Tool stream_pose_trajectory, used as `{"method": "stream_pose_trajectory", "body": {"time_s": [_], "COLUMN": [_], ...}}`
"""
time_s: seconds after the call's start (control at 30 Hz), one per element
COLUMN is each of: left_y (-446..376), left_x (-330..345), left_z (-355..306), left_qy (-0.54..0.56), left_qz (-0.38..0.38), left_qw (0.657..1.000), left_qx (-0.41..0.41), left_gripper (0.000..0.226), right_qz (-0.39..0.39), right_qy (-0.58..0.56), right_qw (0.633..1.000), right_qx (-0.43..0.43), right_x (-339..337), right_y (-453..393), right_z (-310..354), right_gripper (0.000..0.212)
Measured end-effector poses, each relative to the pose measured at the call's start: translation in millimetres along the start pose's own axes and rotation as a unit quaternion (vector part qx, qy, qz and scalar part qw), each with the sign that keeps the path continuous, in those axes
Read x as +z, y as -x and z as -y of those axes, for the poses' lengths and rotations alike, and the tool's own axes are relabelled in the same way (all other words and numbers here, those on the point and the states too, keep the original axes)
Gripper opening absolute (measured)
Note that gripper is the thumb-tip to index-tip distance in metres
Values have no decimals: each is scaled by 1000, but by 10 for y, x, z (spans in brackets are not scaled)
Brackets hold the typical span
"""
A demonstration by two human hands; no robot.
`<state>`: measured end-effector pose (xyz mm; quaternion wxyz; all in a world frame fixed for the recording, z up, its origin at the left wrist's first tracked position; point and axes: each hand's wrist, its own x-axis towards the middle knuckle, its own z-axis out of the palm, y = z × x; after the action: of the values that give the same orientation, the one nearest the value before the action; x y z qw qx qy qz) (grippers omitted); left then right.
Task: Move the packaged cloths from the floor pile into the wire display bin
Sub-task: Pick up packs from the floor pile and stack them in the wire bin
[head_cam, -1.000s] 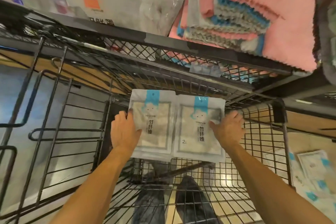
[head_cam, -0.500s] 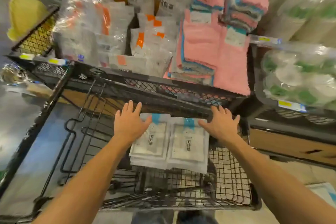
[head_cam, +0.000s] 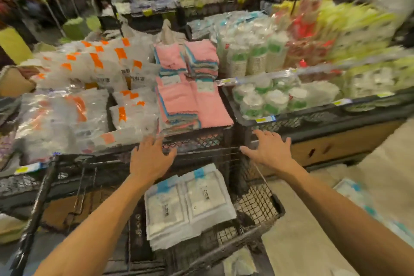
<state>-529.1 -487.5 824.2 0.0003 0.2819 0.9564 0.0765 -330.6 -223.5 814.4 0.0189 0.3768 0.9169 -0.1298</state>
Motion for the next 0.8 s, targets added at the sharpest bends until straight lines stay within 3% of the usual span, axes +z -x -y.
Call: {"method": "stream_pose_trajectory", "body": {"time_s": [0.2, 0.43, 0.8], "left_y": [184, 735, 1533], "left_x": [182, 345, 804], "left_z": [-829, -2101, -4040], "left_qy": [-3, 1, -18], "left_qz": [67, 77, 123], "left_qw": [985, 952, 907], "left_qx": [158, 295, 402], "left_gripper": [77, 77, 78], "right_qz": [-35, -70, -82], "right_qy": [-41, -26, -96], "right_qw": [983, 943, 885], "right_qx": [177, 323, 449], "right_x": [-182, -355, -187], "right_y": [1102, 2394, 3698], "right_z": [-1038, -2171, -4021], "right_gripper": [94, 89, 92]}}
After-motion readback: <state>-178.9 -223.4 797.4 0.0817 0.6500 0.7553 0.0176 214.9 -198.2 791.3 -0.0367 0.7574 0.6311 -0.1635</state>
